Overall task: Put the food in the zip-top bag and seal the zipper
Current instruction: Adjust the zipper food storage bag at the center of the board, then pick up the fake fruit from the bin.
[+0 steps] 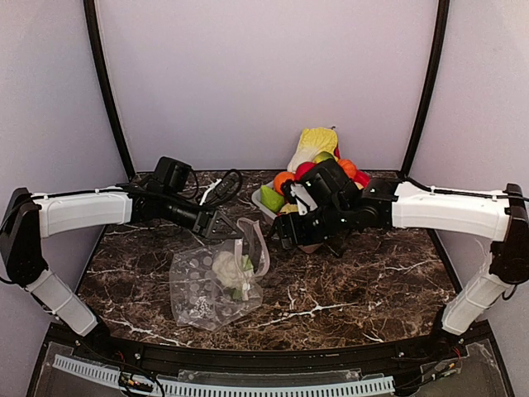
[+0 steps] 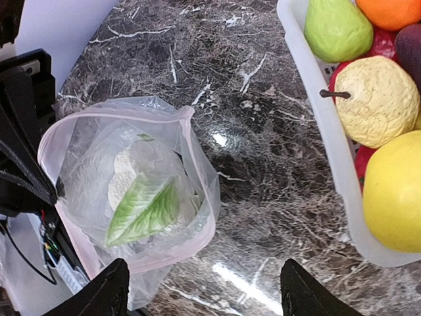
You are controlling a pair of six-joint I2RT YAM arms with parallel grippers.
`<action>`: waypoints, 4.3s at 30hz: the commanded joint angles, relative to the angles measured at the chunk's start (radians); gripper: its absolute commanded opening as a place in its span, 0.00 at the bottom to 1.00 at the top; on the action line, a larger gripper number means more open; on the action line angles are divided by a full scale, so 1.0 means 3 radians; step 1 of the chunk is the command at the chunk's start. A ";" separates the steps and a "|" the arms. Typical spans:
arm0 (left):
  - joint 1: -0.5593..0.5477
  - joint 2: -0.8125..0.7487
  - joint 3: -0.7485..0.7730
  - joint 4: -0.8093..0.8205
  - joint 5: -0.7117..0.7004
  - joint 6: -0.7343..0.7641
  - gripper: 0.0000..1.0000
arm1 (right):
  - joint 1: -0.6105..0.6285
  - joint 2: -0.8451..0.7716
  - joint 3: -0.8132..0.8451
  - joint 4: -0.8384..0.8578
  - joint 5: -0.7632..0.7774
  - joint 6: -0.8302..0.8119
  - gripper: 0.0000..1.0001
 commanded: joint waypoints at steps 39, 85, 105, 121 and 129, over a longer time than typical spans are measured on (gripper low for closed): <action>0.0083 -0.0344 0.0135 -0.0484 -0.0483 0.0397 0.01 | -0.0106 0.0900 0.0748 -0.0124 -0.0864 0.0453 0.00; 0.0482 -0.0425 0.1335 -0.1967 -0.1296 0.0863 0.01 | -0.0237 0.0627 0.0951 0.0074 -0.0773 0.0051 0.10; 0.0485 -0.0649 0.0350 -0.0559 -0.1217 0.0622 0.01 | -0.0547 -0.0267 0.0852 -0.0977 0.0929 -0.0585 0.94; 0.0482 -0.0631 0.0266 -0.0543 -0.1232 0.0554 0.01 | -0.1410 0.0179 0.0828 -0.0505 0.0567 -0.1238 0.99; 0.0482 -0.0574 0.0270 -0.0538 -0.1197 0.0533 0.01 | -0.1517 0.0372 0.0947 -0.0378 0.0378 -0.1439 0.99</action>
